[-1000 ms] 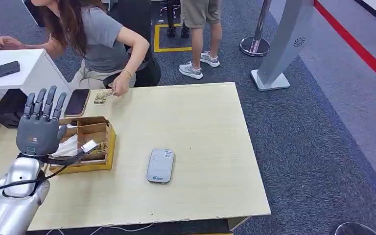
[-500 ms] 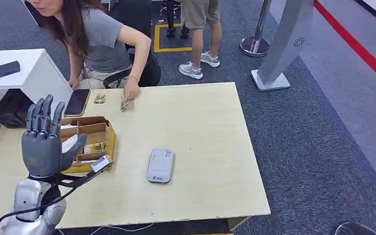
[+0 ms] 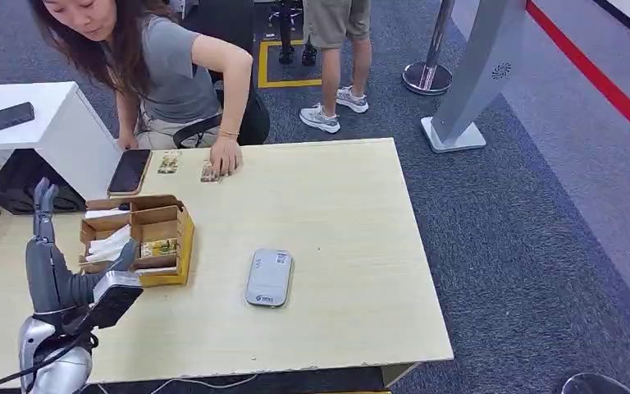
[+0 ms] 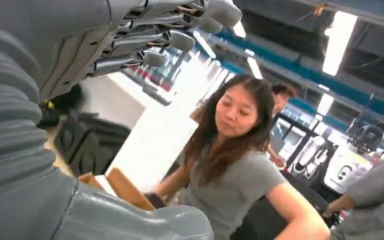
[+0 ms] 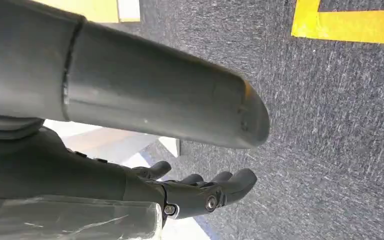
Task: Pass the card to the sensor for recognition and then transmit it.
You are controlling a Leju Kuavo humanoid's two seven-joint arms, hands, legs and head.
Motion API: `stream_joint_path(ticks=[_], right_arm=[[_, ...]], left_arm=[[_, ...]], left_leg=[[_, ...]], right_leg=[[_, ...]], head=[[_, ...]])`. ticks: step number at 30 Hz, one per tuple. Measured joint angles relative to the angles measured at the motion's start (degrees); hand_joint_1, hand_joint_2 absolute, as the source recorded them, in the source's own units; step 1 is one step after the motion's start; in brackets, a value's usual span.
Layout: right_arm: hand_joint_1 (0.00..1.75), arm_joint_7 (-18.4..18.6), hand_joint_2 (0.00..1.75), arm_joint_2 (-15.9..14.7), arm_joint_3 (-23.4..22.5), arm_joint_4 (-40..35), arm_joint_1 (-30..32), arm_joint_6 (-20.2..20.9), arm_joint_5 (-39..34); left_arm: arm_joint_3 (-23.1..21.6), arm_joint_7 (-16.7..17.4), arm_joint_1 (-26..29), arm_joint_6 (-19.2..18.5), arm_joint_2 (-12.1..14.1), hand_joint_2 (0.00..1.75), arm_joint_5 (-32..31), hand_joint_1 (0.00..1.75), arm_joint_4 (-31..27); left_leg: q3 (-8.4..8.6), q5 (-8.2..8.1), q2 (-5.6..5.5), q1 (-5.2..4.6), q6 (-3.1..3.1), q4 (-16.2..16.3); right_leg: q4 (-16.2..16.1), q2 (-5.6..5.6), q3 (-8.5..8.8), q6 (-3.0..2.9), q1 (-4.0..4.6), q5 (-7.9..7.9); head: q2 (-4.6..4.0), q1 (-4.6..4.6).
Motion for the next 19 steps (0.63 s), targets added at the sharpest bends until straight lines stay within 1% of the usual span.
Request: stream_joint_path(ticks=[2, 8, 19], right_arm=[[0.00, 0.1, 0.00, 0.0, -0.1, 0.0, 0.0, 0.0, -0.1], [0.00, 0.2, 0.00, -0.1, -0.3, 0.0, 0.0, -0.4, -0.8], [0.00, 0.1, 0.00, -0.1, -1.0, 0.0, 0.0, -0.6, -1.7]], left_arm=[[0.9, -0.6, 0.2, -1.0, -0.3, 1.75, 1.1, 0.00, 0.1], [2.4, -1.2, 0.3, -1.6, -1.3, 1.75, 1.2, 0.00, 0.3], [2.6, -1.5, 0.1, -2.6, -2.3, 1.75, 1.0, 0.00, 0.9]], left_leg=[[0.00, 0.00, 0.00, 0.00, 0.00, 0.0], [0.00, -0.01, 0.00, -0.01, 0.00, 0.0], [0.00, 0.00, 0.00, 0.00, 0.00, 0.0]], right_leg=[[0.0, 0.00, 0.00, 0.00, 0.00, 0.00], [0.0, 0.00, 0.00, 0.00, -0.01, 0.00], [0.0, 0.00, -0.01, 0.00, 0.00, 0.00]], head=[[0.00, 0.00], [0.00, 0.00], [0.00, 0.00]])
